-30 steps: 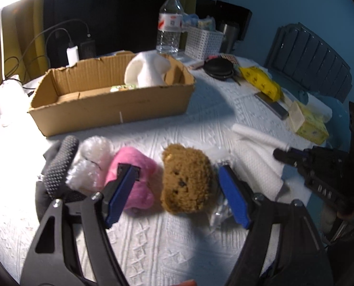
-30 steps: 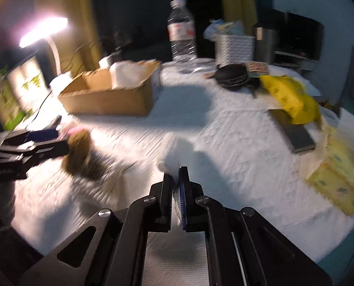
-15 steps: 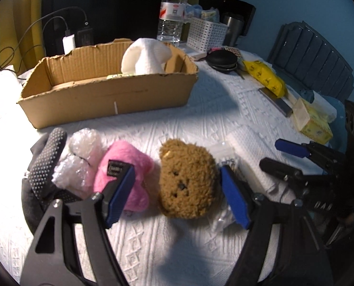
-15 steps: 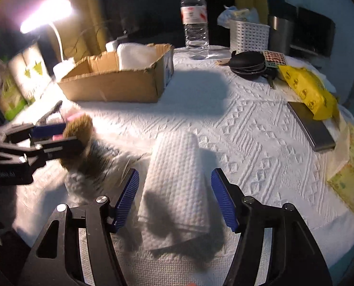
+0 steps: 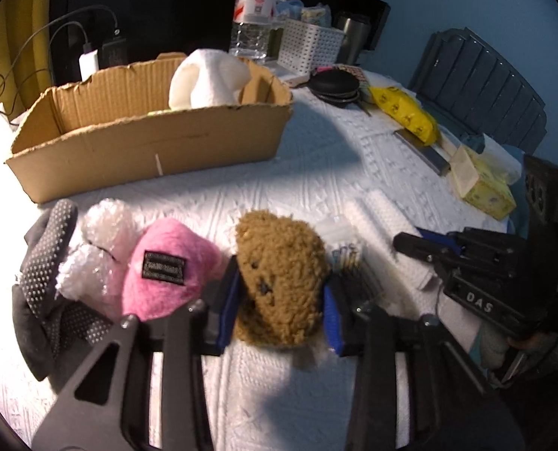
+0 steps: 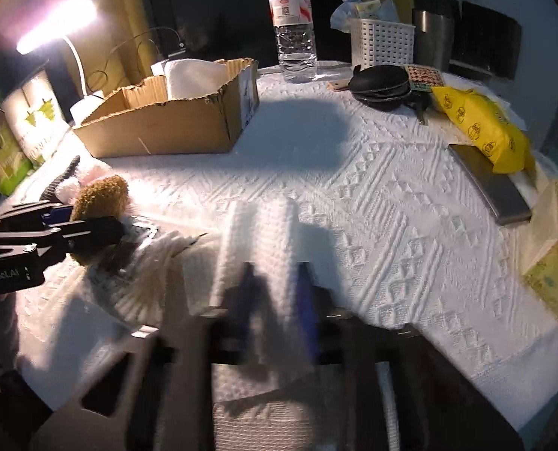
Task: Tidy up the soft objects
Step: 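Place the teddy bear in the box with the left tool while the right tool places the towel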
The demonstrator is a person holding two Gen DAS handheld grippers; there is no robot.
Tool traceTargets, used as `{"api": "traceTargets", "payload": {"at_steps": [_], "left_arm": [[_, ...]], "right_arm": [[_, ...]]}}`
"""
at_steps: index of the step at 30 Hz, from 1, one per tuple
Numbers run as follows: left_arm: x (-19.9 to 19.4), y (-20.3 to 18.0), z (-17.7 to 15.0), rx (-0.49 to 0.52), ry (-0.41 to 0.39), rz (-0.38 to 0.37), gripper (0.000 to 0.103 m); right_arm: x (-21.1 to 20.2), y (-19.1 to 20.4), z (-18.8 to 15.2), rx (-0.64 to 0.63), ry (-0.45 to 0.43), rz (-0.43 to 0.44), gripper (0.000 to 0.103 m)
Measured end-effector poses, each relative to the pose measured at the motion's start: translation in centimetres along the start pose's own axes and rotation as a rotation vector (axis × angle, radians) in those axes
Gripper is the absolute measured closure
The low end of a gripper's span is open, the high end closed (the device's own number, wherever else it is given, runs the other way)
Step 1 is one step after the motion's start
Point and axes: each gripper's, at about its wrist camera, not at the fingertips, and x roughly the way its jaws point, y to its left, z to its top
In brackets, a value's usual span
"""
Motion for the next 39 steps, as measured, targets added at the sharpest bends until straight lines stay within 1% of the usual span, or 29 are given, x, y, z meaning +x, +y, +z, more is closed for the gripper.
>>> {"api": "traceTargets", "payload": {"at_steps": [3,10,21,31,39], "left_arm": [[-1.1,-0.3,0.1,0.011,-0.029,-0.011,0.065],[-4.1,0.4,1.0,0.013,-0.098,-0.015,0.065],[-8.0,3.6,3.6,-0.007,-0.212,0.005,0.065],[-10.6,6.7,5.4,-0.007,-0.289,0.035,0.065],[-11.3,9.0,6.4,-0.025,-0.326,0.049,0.065]], "right_arm": [[-0.3,0.3,0.0,-0.009,-0.01,-0.008,0.095],[-2.9,1.0,1.6,-0.028,-0.088,-0.013,0.095],[-6.1,3.2,5.5,-0.089,-0.193,-0.006,0.095],[-6.5,6.2,9.2,-0.16,-0.237,0.012,0.095],[-5.9,8.6,11.7,-0.2,-0.254,0.034,0.095]]}}
